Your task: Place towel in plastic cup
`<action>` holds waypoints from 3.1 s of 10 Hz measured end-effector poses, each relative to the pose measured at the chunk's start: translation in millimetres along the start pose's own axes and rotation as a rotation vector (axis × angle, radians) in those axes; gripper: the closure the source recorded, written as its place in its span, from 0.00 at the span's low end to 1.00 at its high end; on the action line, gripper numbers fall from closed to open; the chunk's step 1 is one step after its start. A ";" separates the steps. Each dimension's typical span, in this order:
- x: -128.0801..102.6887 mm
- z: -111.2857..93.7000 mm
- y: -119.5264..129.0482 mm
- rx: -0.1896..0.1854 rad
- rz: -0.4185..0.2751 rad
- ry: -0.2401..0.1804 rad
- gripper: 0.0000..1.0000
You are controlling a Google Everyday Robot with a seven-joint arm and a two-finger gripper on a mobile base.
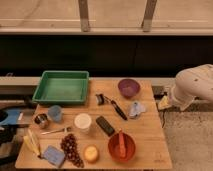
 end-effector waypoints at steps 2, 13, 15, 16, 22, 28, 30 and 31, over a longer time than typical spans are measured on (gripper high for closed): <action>0.0 0.0 0.0 0.000 0.000 0.000 0.33; 0.0 0.0 0.1 0.000 0.000 0.000 0.33; 0.0 0.0 0.1 0.000 0.000 0.000 0.33; 0.0 0.0 0.1 0.000 0.000 0.000 0.33; -2.9 -2.1 2.0 -0.003 -0.021 -0.007 0.33; -30.8 -0.9 110.9 -0.061 -0.221 -0.031 0.33; -42.4 6.4 166.0 -0.118 -0.316 -0.037 0.33; -46.3 7.9 182.9 -0.144 -0.352 -0.041 0.33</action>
